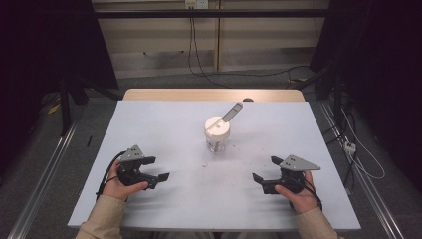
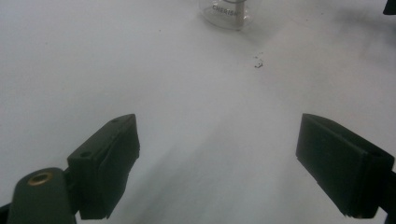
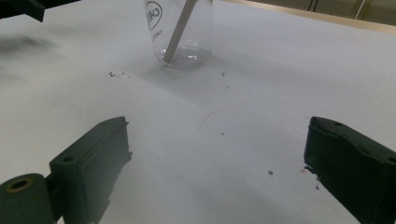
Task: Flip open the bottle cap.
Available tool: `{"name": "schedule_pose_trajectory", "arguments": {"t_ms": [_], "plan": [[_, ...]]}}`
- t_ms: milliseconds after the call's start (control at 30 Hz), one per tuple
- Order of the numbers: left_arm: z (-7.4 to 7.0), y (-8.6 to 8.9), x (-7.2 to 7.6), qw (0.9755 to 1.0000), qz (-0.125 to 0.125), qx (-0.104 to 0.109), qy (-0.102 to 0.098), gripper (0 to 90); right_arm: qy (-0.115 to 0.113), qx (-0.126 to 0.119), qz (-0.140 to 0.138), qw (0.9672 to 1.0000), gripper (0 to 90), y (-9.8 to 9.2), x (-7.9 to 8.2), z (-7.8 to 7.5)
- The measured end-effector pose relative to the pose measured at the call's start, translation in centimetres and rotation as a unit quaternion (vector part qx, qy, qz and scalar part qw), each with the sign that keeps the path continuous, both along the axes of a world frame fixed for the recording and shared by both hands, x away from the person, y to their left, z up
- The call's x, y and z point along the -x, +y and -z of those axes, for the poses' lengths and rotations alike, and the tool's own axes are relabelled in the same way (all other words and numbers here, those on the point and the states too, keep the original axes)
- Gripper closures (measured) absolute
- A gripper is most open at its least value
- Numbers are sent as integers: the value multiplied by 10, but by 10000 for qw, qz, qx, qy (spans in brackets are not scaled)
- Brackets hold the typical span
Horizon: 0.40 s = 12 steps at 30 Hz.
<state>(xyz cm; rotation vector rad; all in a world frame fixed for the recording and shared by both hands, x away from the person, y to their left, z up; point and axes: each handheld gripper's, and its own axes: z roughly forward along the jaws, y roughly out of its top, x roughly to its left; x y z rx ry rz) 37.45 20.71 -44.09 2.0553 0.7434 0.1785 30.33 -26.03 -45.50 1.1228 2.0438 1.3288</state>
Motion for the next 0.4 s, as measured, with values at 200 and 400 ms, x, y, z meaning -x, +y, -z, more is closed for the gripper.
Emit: {"name": "schedule_pose_trajectory", "arguments": {"t_ms": [200,400], "plan": [[2,8,5,10000,-54,-11,-22,129,36,32,52,10000,65,-6,6,1],[3,11,6,10000,-88,19,-14,115,75,121,144,9998,64,-11,7,2]]}}
